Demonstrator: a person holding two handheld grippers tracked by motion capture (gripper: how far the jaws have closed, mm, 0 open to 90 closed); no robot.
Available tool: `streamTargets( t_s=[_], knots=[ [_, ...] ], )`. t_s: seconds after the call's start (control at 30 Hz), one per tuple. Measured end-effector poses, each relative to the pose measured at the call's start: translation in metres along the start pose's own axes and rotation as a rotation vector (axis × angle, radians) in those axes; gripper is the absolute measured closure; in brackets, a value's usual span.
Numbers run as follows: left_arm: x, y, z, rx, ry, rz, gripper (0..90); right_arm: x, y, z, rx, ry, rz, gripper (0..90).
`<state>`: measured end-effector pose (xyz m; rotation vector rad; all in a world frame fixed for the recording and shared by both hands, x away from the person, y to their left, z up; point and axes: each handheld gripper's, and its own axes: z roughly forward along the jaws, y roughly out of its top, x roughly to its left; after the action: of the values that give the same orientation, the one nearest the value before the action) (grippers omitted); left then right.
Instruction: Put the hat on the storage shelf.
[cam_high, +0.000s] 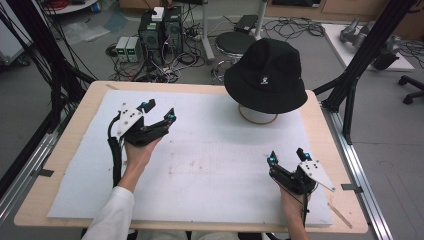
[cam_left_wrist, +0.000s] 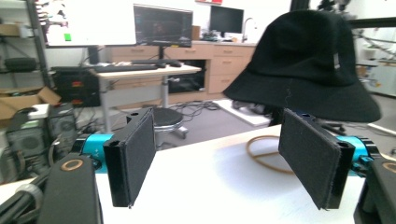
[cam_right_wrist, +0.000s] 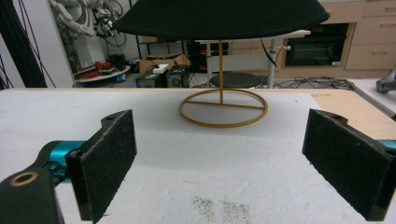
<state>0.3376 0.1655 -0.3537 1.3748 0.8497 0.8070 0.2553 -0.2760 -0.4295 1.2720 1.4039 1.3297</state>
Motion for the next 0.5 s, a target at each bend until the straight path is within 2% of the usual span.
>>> streamTargets(
  t_s=[0.07,0.27,0.5],
  knots=[
    [0.006,-0.003,-0.008,0.010,0.021,-0.007,27.4,0.000,0.000,0.000,0.005,-0.004,0.008,9.0],
    [0.021,-0.014,-0.033,-0.005,0.100,-0.025,28.3,-0.001,-0.001,0.000,0.001,-0.008,0.004,9.0],
    [0.036,-0.025,-0.055,0.002,0.158,-0.033,28.2,0.000,-0.001,-0.001,0.007,-0.009,0.010,9.0]
  ],
)
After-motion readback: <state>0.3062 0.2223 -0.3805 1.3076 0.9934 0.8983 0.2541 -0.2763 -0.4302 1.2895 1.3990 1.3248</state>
